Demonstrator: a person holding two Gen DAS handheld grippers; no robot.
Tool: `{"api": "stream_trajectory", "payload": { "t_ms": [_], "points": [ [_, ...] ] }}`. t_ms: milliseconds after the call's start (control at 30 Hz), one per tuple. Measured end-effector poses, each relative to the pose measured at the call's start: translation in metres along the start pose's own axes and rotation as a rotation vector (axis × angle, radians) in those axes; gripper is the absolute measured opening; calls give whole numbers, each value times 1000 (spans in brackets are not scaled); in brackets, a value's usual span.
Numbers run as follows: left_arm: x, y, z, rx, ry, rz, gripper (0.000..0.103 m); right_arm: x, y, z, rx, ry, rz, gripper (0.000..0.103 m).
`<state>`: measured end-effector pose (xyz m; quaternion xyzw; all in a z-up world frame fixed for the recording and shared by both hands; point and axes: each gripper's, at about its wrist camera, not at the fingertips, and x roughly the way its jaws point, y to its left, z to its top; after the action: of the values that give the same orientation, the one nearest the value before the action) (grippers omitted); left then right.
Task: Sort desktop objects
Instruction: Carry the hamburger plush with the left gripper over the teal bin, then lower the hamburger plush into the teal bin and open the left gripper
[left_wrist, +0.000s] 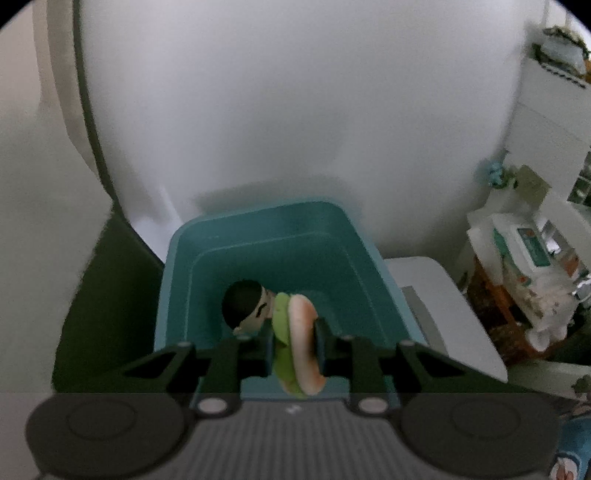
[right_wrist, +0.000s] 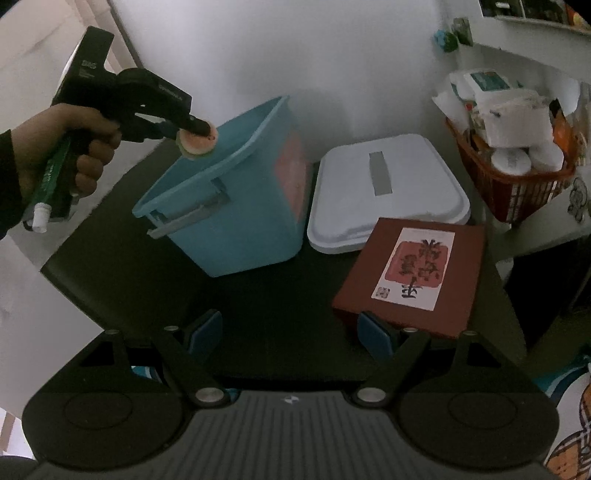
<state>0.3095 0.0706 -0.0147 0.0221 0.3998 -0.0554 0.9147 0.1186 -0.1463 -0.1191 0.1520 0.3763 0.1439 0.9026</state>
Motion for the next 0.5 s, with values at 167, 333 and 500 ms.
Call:
{"api": "stream_trajectory", "payload": {
  "t_ms": [167,333,500],
  "points": [
    [18,-5,3,-3,37,-4,25,4,-2,1,19,11,12,84],
    [36,-11,5,10,62,5,25,9,-3,2,38,26,34,84],
    [52,-13,12,10,89,28,26,13,-6,4,63,35,47,84]
  ]
}}
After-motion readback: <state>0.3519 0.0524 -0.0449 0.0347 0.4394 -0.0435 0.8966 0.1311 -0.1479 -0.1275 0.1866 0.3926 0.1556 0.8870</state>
